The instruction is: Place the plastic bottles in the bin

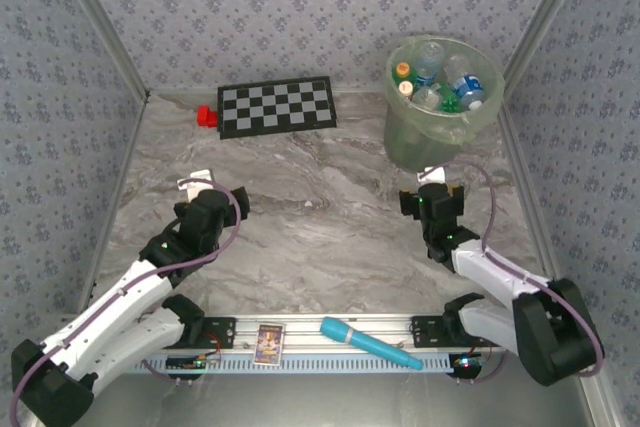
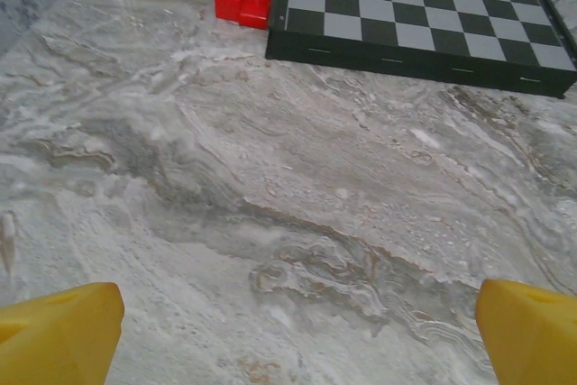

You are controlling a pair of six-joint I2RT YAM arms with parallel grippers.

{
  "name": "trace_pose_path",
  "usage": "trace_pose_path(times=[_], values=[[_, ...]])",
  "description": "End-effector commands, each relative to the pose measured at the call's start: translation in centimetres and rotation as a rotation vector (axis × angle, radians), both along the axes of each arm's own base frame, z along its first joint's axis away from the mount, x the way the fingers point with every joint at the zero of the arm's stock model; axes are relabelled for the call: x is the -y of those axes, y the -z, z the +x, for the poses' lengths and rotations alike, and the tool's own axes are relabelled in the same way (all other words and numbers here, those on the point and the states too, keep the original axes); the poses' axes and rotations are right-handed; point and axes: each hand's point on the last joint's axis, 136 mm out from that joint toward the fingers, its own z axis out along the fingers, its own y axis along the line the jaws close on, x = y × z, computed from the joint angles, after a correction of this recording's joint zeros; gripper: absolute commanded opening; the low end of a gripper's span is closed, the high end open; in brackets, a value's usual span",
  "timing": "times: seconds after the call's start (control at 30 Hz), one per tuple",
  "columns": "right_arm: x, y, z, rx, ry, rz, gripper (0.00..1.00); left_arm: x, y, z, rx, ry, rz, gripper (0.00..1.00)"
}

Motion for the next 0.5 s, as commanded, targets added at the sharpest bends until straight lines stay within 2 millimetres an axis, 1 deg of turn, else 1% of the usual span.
trace_pose_path(times=[0.0, 0.03, 0.07, 0.1, 0.17, 0.2, 0.23, 0.27, 0.3, 0.37, 0.43, 0.47], values=[[3.1, -1.3, 1.6, 0.131, 0.118, 0.052, 0.99, -0.8, -0.6, 0.8, 0.020, -0.014, 0.093, 1.00], [3.9, -0.7, 1.7, 0.128, 0.147, 0.078, 0.99, -0.9, -0.3, 1.0, 0.006, -0.008, 0.121, 1.00], [4.2, -0.9, 2.0, 0.147, 0.144, 0.081, 0.99, -1.0, -0.1, 1.3, -0.010, 0.000, 0.154, 1.00], [4.4, -0.7, 2.0, 0.153, 0.160, 0.122, 0.99, -1.1, -0.1, 1.5, -0.019, 0.004, 0.180, 1.00], [4.1, -1.1, 2.8, 0.217, 0.116, 0.181, 0.99, -1.4, -0.1, 2.2, -0.029, 0.024, 0.256, 1.00], [4.3, -1.2, 3.2, 0.209, 0.098, 0.149, 0.99, -1.5, -0.1, 2.6, -0.024, 0.032, 0.292, 1.00], [4.6, -0.7, 3.5, 0.167, 0.114, 0.169, 0.99, -1.9, 0.0, 3.2, -0.015, 0.031, 0.326, 1.00], [5.1, -0.3, 3.7, 0.145, 0.138, 0.205, 0.99, -2.6, 0.0, 3.8, -0.004, 0.007, 0.339, 1.00], [5.2, -0.4, 4.1, 0.143, 0.129, 0.193, 0.99, -3.4, 0.2, 4.2, 0.001, -0.027, 0.332, 1.00], [5.1, -0.2, 4.5, 0.122, 0.104, 0.196, 0.99, -4.7, 0.9, 5.3, -0.006, -0.044, 0.297, 1.00], [5.4, 0.0, 4.6, 0.113, 0.102, 0.214, 0.99, -5.5, 1.5, 6.5, -0.014, -0.054, 0.330, 1.00], [5.7, -0.1, 4.6, 0.118, 0.107, 0.208, 0.99, -6.3, 1.7, 6.9, -0.020, -0.094, 0.353, 1.00]])
